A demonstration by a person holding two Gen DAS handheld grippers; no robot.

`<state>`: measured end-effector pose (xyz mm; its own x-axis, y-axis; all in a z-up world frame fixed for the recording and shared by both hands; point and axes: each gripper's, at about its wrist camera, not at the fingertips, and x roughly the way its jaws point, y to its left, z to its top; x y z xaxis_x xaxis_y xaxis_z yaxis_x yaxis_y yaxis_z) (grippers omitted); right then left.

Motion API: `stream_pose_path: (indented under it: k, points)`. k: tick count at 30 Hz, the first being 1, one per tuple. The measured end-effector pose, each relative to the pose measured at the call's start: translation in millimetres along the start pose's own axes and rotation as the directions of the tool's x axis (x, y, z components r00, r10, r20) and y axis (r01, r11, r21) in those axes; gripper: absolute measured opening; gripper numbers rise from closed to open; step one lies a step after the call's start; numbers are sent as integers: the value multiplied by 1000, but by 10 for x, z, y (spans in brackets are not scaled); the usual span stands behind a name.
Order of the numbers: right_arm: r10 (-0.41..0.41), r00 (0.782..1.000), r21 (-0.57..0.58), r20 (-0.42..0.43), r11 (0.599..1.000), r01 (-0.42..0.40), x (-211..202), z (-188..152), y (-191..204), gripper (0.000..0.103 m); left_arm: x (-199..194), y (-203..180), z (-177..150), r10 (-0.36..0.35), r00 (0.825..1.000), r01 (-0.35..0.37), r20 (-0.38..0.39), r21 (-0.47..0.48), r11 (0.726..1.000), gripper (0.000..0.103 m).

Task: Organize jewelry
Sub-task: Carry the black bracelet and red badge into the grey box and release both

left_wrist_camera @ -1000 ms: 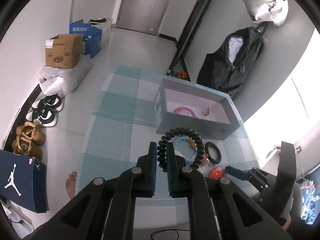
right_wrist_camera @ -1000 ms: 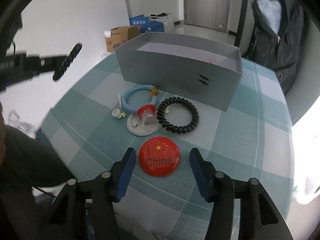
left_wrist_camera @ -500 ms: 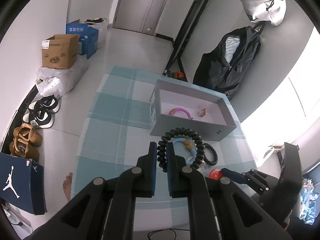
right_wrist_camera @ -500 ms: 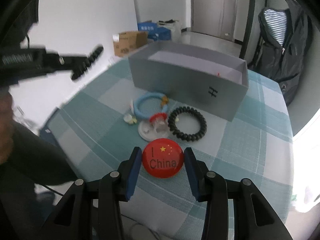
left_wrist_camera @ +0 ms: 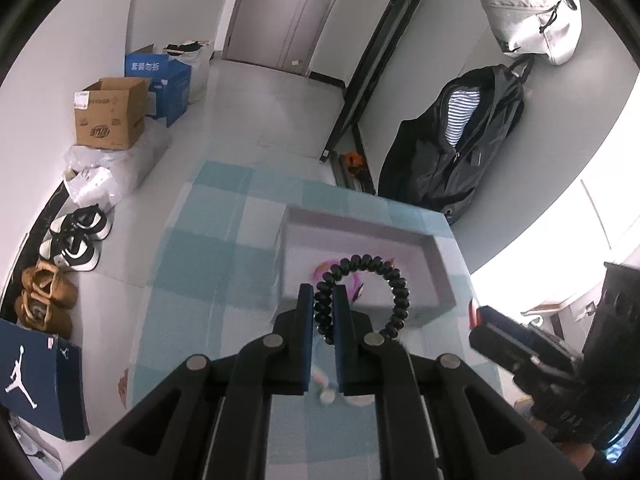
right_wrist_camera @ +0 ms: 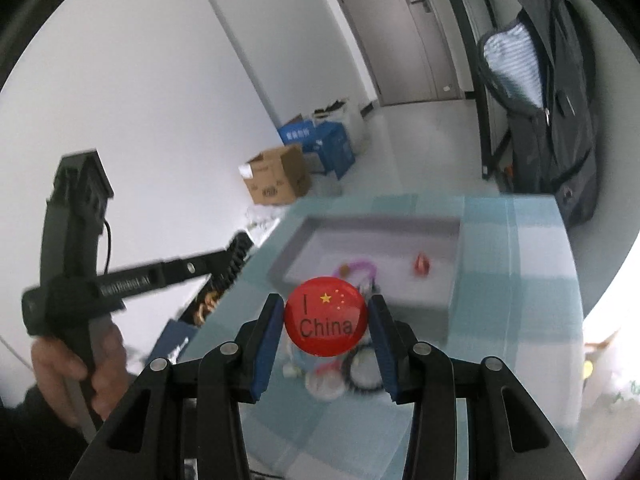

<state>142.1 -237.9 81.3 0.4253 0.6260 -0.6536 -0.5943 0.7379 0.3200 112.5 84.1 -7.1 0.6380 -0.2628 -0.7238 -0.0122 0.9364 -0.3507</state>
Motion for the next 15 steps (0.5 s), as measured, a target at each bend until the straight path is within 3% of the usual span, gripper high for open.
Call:
stream_pose_path:
  k: [9,15]
  points:
    - [-16,1000,-51,-17,999,15,329,536,-165,42,432,-167,191,24,998,-19,-60,82,996,5]
    - [-19,998,-7,-52,1000,18,583,512,-389,42,643,-115,131,22,995,-14,-102,83,996,5]
